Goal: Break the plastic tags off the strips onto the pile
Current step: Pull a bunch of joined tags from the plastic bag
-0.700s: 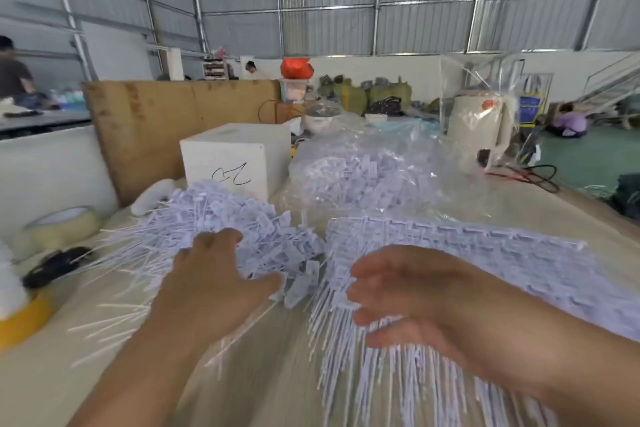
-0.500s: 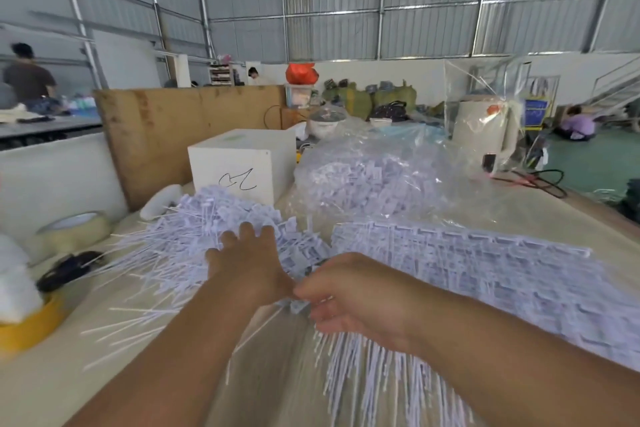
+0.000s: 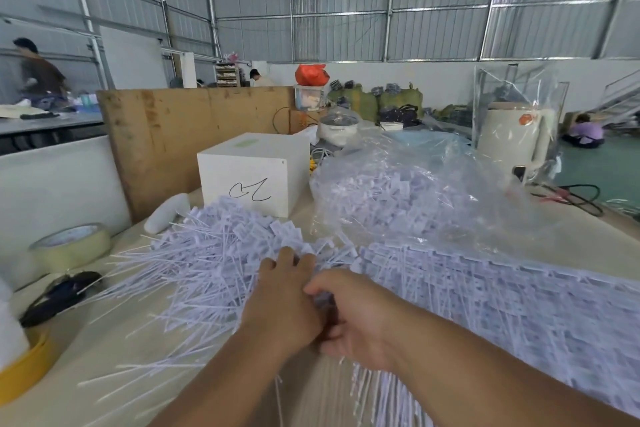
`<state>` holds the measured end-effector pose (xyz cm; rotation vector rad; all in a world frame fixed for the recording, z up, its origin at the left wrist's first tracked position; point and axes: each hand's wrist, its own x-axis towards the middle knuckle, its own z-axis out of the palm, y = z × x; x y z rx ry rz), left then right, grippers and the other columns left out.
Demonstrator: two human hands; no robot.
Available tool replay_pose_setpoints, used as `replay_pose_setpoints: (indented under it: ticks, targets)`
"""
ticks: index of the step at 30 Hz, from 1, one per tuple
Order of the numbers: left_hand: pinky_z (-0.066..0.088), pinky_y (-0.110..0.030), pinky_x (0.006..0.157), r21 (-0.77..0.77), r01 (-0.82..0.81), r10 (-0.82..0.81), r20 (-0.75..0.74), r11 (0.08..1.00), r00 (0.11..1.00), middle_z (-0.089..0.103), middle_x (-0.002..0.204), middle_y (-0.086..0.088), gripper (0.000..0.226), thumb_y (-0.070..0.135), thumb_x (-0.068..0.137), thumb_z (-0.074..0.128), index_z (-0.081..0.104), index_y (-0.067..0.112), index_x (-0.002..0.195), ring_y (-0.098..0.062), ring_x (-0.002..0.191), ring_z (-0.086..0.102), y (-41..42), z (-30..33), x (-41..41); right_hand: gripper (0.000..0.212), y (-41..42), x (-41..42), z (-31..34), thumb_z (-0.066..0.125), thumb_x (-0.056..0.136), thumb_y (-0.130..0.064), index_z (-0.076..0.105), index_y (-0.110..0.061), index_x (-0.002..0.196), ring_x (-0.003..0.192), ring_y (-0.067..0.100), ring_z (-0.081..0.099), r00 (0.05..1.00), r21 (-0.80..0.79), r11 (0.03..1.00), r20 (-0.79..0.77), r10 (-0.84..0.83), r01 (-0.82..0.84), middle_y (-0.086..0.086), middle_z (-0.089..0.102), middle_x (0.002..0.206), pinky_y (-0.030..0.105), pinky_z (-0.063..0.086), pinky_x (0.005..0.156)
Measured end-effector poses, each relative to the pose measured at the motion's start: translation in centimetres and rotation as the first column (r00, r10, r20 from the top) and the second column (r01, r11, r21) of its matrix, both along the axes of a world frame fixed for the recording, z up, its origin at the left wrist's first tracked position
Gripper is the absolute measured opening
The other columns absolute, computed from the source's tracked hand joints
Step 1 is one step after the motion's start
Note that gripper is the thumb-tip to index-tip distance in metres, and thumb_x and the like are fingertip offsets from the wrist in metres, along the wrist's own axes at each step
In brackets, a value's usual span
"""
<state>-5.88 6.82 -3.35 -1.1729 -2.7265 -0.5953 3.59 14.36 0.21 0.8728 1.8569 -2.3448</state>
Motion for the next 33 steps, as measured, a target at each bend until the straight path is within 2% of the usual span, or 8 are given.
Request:
replay_pose_setpoints:
  ticks: [3,10,13,16,18,22,28,33]
  targets:
    - [0.043,-0.028,0.080,0.156,0.035,-0.044,0.056,0.987,0.997,0.031,0.107,0.008,0.047,0.024,0.079,0.058,0.046,0.031,0.123,-0.015,0.104,0.035,-0.5,-0.2,0.1,0.006,-0.5,-0.3,-0.4,0.059,0.086,-0.019,0.063,-0.015,0.086,0.040,0.008,0.054,0.999,-0.045,0.998,-0.027,-0.034,0.033,-0.004,0.059,0.053,0.027,0.048,0.061]
    - [0.048,-0.021,0.084,0.485,0.075,-0.139,0.097,0.871,0.986,0.038,0.102,0.020,0.060,0.003,0.073,0.068,0.055,0.028,0.126,-0.007,0.098,0.055,-0.3,1.1,1.3,0.050,-1.8,-2.3,-1.4,0.068,0.075,-0.043,0.053,-0.019,0.116,0.096,0.021,0.068,0.924,-0.129,0.940,-0.187,-0.335,0.315,0.008,0.067,0.108,0.043,0.055,0.082]
    - [0.037,-0.005,0.078,0.547,0.031,-0.118,0.125,0.837,0.985,0.036,0.107,0.023,0.056,0.020,0.085,0.063,0.045,0.029,0.137,-0.002,0.103,0.053,0.2,1.8,2.2,0.064,-1.7,-2.7,-1.4,0.072,0.069,-0.045,0.052,-0.012,0.121,0.096,0.018,0.069,0.866,-0.178,0.914,-0.296,-0.403,0.365,0.008,0.066,0.112,0.039,0.055,0.077]
    - [0.037,-0.016,0.096,0.583,0.017,-0.145,0.173,0.812,0.974,0.038,0.125,0.017,0.069,0.043,0.080,0.057,0.037,0.025,0.144,-0.003,0.116,0.047,0.4,2.7,2.9,0.085,-1.5,-2.6,-1.2,0.079,0.057,-0.049,0.048,-0.011,0.126,0.100,0.018,0.068,0.836,-0.219,0.895,-0.326,-0.442,0.389,0.007,0.064,0.118,0.043,0.054,0.090]
    - [0.038,-0.028,0.108,0.586,0.043,-0.198,0.203,0.809,0.959,0.039,0.139,0.013,0.070,0.030,0.088,0.063,0.029,0.025,0.149,-0.004,0.127,0.045,0.5,3.1,3.0,0.076,-1.0,-2.4,-0.9,0.083,0.068,-0.040,0.046,-0.014,0.128,0.098,0.018,0.070,0.838,-0.273,0.895,-0.334,-0.432,0.352,0.005,0.065,0.118,0.044,0.056,0.086]
    - [0.034,0.003,0.087,0.491,0.147,-0.321,0.293,0.859,0.901,0.033,0.134,0.028,0.095,0.008,0.083,0.066,0.010,0.044,0.151,0.029,0.110,0.034,-0.3,4.2,2.8,0.044,-0.1,-1.7,-0.6,0.078,0.076,-0.015,0.046,-0.013,0.107,0.089,0.029,0.069,0.843,-0.347,0.888,-0.336,-0.419,0.302,0.020,0.067,0.108,0.044,0.052,0.076]
    - [0.043,-0.022,0.100,0.603,0.214,-0.579,0.511,0.768,0.635,0.044,0.137,0.029,0.089,0.018,0.062,0.063,0.028,0.064,0.130,0.012,0.126,0.043,-1.5,6.7,3.0,0.040,1.1,-0.5,-0.2,0.050,0.076,0.014,0.050,0.000,0.113,0.070,0.033,0.062,0.815,-0.340,0.896,-0.406,-0.413,0.285,0.027,0.061,0.091,0.033,0.050,0.050]
    - [0.045,-0.008,0.086,0.295,0.306,-0.394,0.311,0.905,0.865,0.040,0.145,0.024,0.086,0.032,0.078,0.053,0.007,0.059,0.146,0.018,0.095,0.054,-1.8,7.7,4.6,0.028,1.4,-0.2,-0.2,0.043,0.075,0.015,0.042,-0.008,0.090,0.040,0.019,0.046,0.809,-0.266,0.893,-0.387,-0.443,0.362,0.010,0.045,0.052,0.023,0.036,0.042]
